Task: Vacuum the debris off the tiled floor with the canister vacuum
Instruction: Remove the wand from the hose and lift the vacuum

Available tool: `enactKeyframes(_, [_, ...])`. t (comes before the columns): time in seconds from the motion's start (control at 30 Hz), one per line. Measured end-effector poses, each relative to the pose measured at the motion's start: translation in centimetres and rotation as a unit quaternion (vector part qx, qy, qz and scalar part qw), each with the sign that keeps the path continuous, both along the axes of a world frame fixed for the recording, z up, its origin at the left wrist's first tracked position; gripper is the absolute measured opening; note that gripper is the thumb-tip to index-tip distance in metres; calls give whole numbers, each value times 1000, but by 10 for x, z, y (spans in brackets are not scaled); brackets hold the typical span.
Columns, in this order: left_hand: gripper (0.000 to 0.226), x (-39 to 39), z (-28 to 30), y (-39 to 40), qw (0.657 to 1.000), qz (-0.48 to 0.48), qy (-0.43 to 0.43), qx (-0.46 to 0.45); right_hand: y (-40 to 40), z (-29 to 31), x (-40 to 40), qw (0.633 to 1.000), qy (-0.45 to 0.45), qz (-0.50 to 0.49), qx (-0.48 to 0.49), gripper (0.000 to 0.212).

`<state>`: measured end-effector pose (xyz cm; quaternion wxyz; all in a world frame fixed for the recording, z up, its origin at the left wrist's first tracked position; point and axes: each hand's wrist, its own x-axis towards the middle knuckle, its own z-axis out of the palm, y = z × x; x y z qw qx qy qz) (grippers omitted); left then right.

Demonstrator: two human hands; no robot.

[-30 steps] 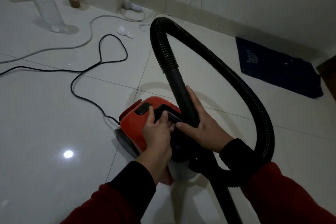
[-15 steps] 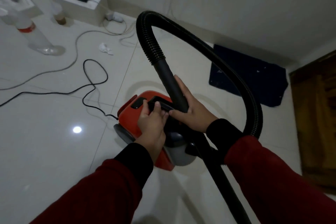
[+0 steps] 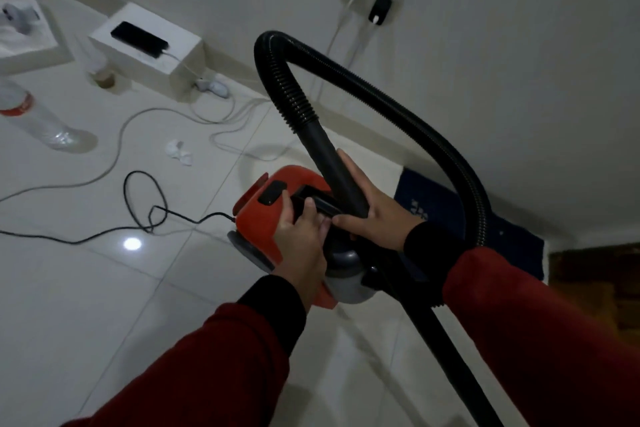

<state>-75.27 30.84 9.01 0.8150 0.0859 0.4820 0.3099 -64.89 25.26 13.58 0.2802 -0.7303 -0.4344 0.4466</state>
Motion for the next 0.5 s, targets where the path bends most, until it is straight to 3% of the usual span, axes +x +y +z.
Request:
enactKeyframes(0.23, [60, 119, -28, 26, 998, 56, -18, -14, 49, -22, 130, 998, 25, 50, -15, 96])
enactKeyframes(0.5, [60, 228, -101, 5, 982, 190, 7, 0, 58, -105, 252, 984, 47, 173, -14, 95])
